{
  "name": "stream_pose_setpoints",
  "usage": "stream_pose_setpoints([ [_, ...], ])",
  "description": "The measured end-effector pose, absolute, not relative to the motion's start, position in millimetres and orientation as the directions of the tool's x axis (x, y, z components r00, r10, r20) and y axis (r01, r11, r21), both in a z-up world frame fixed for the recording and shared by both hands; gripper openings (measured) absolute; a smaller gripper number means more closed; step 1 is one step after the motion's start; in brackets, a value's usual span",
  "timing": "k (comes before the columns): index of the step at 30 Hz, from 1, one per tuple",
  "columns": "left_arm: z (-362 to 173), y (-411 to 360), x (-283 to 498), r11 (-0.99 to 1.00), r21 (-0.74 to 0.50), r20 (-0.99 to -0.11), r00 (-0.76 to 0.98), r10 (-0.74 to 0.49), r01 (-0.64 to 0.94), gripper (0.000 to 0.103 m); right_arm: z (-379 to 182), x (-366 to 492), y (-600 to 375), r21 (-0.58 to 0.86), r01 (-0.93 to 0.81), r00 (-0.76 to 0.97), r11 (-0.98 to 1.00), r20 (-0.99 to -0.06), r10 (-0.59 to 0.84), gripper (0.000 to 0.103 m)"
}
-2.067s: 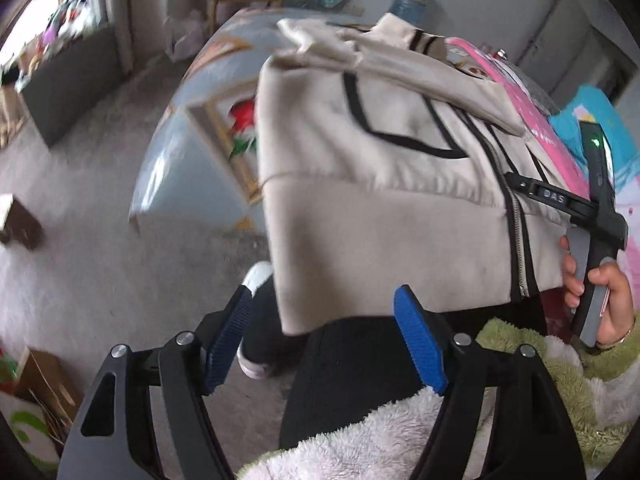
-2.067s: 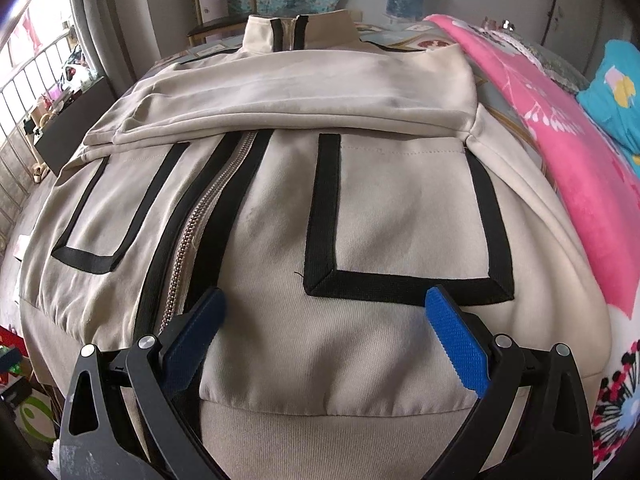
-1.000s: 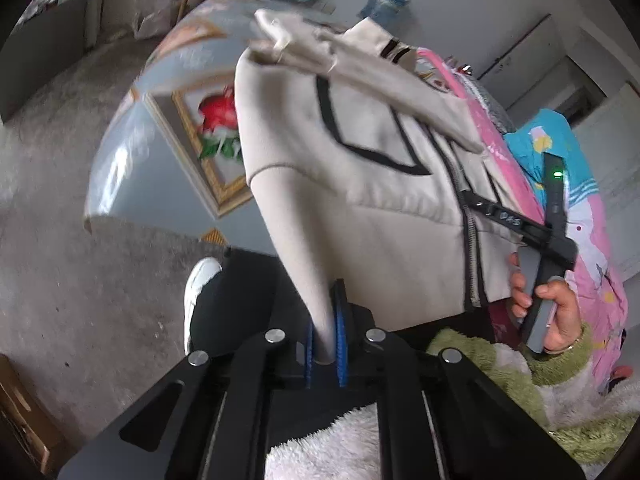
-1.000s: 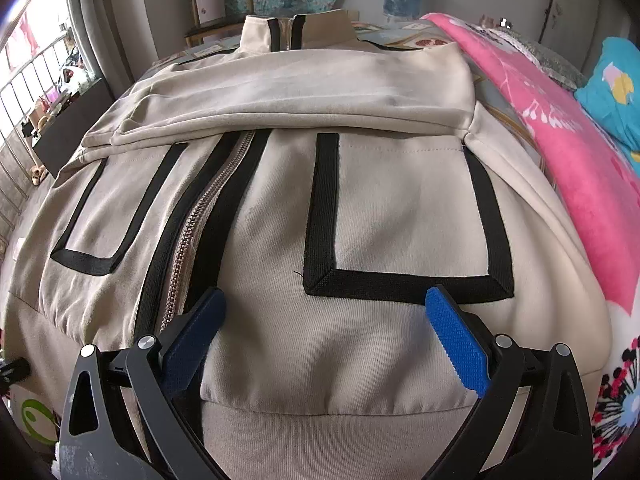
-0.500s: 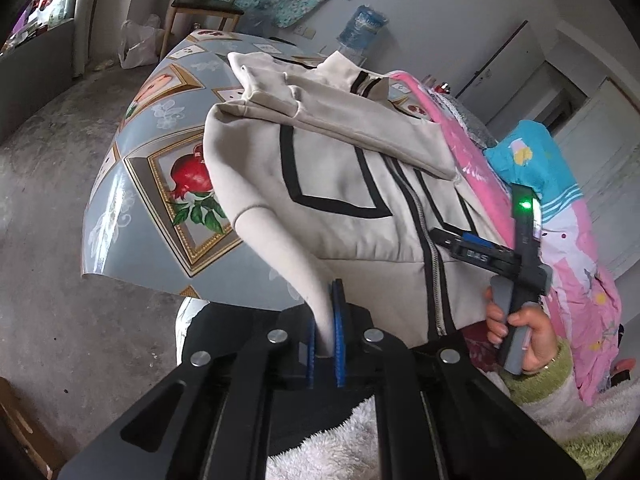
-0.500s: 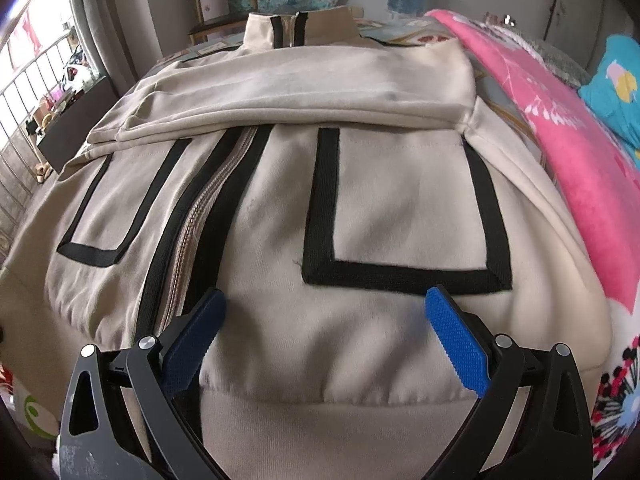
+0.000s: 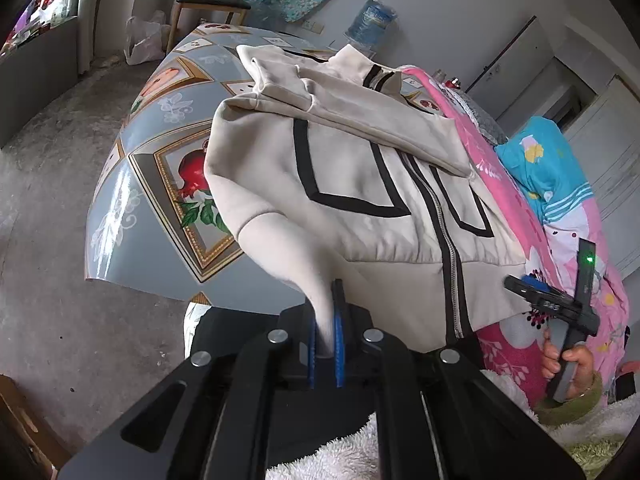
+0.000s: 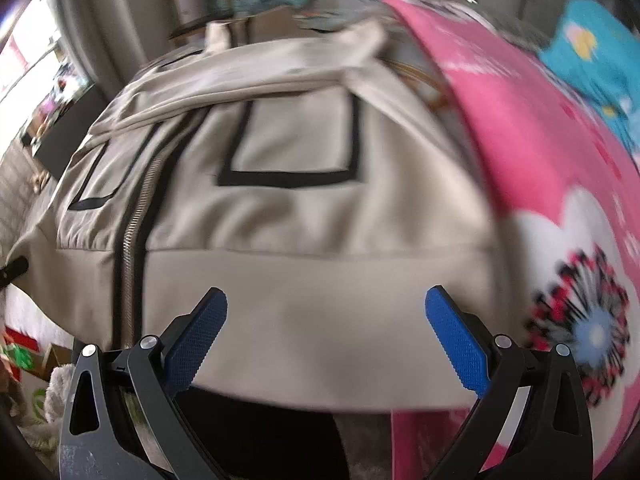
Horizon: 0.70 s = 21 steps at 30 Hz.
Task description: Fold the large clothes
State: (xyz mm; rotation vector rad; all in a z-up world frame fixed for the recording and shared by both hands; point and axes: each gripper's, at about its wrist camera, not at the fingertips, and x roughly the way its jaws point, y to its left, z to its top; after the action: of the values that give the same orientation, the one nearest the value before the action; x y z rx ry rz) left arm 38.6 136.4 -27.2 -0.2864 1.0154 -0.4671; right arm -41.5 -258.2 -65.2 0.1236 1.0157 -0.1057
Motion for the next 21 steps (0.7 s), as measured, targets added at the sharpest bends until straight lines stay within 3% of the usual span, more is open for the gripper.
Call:
stream_pose_setpoints([
  [9,-26.7,136.2,40.3,0.862,-0.436,-0.747,0.431,-0.506,0.257,0.007,-62.7,-73.0,-309.6,0.140,0.235,0.443,0.962,-0.896,0.022,0.083],
  [14,-28.7,136.5,39.6,0.862,-0.441,-0.748,0.429,-0.506,0.249,0.007,-77.4,-86.0,-320.3,0.191,0.283,0.413,0.940,-0.909,0.060,0.065],
  [21,-29.0,135.9,38.9,0.865,-0.434,-0.751,0.429,-0.502,0.251,0.007,-86.2,-90.5,-332.9,0.269,0.313,0.415,0.911,-0.901,0.124,0.054],
])
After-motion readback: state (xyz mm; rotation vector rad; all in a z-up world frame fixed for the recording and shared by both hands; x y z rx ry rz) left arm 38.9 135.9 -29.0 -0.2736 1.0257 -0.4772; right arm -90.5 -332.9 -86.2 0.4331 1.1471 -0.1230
